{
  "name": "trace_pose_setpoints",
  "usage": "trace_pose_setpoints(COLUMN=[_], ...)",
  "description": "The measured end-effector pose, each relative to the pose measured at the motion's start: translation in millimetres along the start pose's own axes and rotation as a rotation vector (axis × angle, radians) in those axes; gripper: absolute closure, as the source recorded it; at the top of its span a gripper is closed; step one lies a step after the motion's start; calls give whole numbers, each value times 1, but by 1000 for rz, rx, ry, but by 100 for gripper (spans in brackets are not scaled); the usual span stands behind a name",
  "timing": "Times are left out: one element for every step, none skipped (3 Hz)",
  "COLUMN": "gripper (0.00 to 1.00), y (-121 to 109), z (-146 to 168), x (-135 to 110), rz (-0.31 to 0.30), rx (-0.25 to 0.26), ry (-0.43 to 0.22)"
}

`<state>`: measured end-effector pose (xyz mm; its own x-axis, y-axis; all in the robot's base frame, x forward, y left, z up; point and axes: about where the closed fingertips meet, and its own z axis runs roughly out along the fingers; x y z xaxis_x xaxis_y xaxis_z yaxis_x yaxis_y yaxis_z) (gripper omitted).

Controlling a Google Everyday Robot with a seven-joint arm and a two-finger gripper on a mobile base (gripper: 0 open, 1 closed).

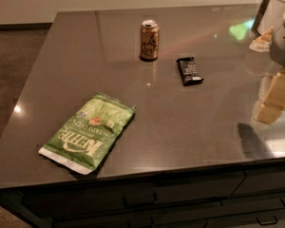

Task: Pick rxbar chocolate

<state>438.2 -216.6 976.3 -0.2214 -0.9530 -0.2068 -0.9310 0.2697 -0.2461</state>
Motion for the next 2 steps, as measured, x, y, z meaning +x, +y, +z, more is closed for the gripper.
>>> trace_pose_setpoints(gripper=[0, 0], y=[0, -19], z=[0, 2], x=[0, -4], rz=[0, 59], rx=[0, 15], ry=[0, 9])
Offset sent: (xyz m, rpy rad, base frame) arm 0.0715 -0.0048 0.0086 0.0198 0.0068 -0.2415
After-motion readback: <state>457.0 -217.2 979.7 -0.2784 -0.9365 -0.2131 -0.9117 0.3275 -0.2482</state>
